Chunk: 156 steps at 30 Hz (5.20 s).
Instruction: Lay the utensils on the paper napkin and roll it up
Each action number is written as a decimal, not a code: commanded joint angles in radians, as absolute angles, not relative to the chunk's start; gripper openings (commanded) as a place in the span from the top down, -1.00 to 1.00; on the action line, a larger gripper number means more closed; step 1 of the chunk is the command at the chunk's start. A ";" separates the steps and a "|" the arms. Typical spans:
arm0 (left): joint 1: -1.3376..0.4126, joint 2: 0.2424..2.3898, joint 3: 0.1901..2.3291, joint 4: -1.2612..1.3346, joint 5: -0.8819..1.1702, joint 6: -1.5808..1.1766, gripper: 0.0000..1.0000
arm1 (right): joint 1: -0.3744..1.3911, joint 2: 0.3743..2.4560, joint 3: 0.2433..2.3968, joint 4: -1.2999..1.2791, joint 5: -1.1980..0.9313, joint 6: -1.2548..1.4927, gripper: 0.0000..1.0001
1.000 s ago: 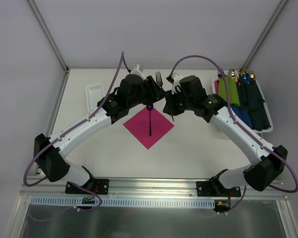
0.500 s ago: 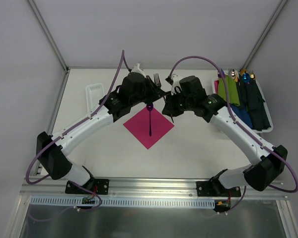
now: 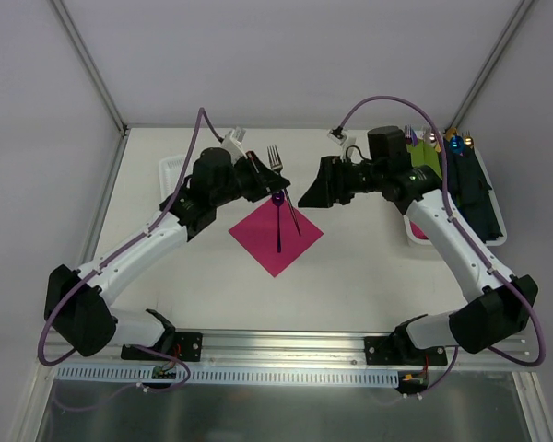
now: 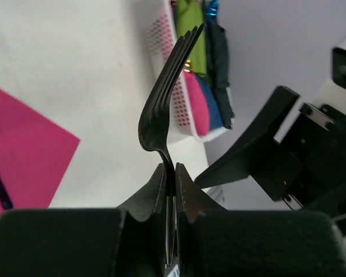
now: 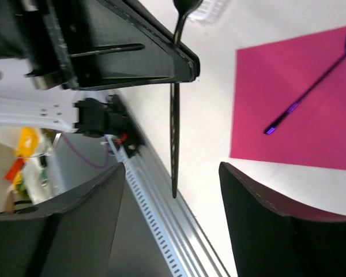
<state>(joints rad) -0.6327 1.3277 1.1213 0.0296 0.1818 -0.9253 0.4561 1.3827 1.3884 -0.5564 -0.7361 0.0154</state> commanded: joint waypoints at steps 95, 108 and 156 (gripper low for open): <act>-0.626 1.471 1.462 -0.255 0.222 -0.736 1.00 | 0.525 1.460 1.364 -0.425 -0.795 0.144 0.90; -0.542 1.531 1.407 -0.491 0.195 -0.603 1.00 | 0.309 1.468 1.388 -0.656 -0.715 -0.086 -0.98; -0.532 1.994 1.405 -0.235 0.155 -0.572 1.00 | 0.221 1.463 1.347 -0.699 -0.716 -0.118 -0.98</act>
<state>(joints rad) -0.5411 1.9976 1.3891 -0.2745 0.1478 -0.5381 0.2260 1.4708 1.3361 -0.6933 -0.7013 -0.0986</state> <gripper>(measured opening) 0.028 0.991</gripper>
